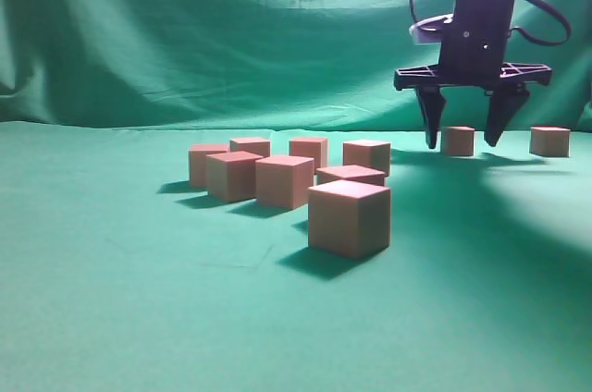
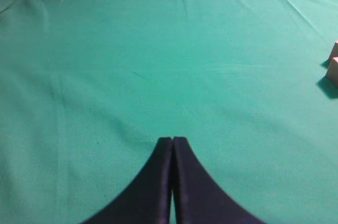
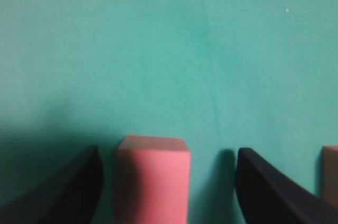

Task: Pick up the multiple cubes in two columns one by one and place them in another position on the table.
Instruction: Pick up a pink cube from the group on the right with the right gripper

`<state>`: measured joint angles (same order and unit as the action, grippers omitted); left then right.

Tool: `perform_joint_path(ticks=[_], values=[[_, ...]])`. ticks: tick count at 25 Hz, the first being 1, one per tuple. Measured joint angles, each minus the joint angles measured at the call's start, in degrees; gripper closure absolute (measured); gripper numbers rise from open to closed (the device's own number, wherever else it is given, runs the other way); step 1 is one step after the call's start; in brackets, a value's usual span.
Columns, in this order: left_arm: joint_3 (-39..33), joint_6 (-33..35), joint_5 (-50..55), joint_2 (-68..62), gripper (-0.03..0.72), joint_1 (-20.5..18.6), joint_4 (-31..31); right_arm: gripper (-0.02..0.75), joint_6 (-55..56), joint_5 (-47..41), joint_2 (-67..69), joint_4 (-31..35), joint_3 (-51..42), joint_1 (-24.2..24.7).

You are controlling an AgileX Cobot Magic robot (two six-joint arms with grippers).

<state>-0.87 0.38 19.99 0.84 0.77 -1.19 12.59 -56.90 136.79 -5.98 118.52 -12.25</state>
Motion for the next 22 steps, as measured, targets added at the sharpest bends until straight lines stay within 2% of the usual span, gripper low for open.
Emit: perform_joint_path(ticks=[8,12,18,22], values=[[0.0,0.0,0.0,0.0,0.688,0.0,0.0,0.251,-0.1,2.02,1.17,2.08,0.36,0.0],[0.0,0.0,0.0,0.0,0.688,0.0,0.0,0.493,-0.1,0.61,1.36,2.08,1.46,0.0],[0.0,0.0,0.0,0.0,0.688,0.0,0.0,0.492,-1.27,-7.13,-0.3,3.45,7.61,-0.12],[0.0,0.0,0.0,0.0,0.688,0.0,0.0,0.492,-6.06,-12.4,-6.92,7.91,11.91,-1.19]])
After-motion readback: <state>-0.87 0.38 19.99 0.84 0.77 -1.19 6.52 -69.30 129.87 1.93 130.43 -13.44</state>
